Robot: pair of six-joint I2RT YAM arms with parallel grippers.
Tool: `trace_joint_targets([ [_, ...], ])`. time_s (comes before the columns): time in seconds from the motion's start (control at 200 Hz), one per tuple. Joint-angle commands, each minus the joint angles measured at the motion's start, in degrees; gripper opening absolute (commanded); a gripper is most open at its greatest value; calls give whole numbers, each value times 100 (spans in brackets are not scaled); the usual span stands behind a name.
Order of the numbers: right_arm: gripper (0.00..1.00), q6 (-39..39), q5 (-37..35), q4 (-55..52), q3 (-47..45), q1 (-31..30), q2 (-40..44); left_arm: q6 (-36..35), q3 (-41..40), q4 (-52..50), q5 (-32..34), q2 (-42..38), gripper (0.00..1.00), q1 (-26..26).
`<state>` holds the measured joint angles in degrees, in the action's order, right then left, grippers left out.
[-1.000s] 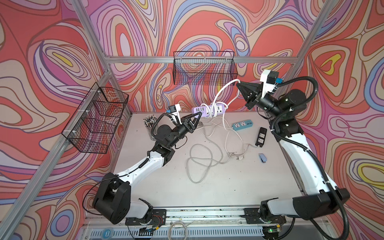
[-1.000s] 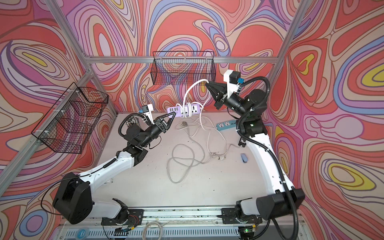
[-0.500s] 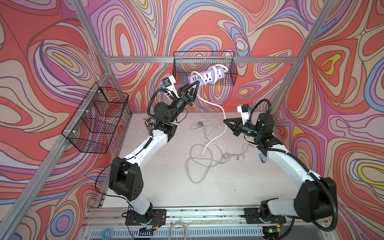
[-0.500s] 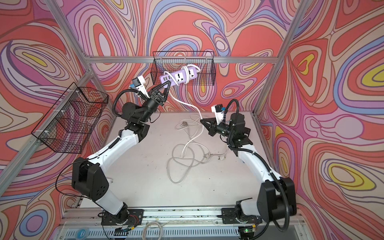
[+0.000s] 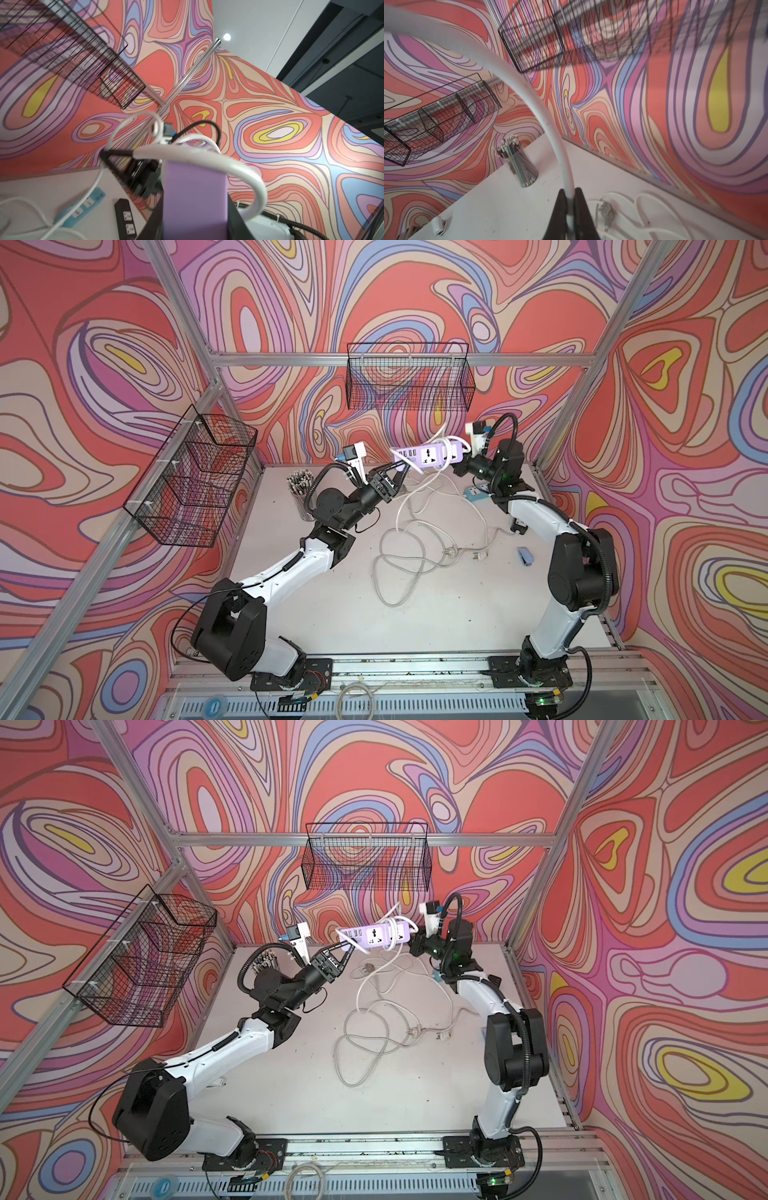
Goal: Unwrap the cord wrapped around the power strip
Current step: Unwrap the power cord from the power strip.
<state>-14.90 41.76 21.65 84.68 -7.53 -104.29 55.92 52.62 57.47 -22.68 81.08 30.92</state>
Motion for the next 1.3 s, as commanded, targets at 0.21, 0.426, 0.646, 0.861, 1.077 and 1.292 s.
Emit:
trace_joint_targets([
  [0.21,0,360,-98,-1035,1662,203,815,-346,-1243,470,454,-368,0,-50],
  [0.426,0,779,-300,-1862,1481,259,1914,-421,-1164,982,463,342,0,-295],
  [0.646,0,956,-745,-2400,-9,339,3138,-1077,39,890,342,744,0,-1044],
  [0.861,0,681,-729,-2376,-1308,343,3375,-1181,1769,798,130,1210,0,-1430],
  [1.077,0,141,-666,-1419,-2381,347,2692,-710,2961,742,-76,1374,0,-1425],
  [1.292,0,-179,-684,-363,-2177,347,1118,-39,2537,649,-143,893,0,-1071],
])
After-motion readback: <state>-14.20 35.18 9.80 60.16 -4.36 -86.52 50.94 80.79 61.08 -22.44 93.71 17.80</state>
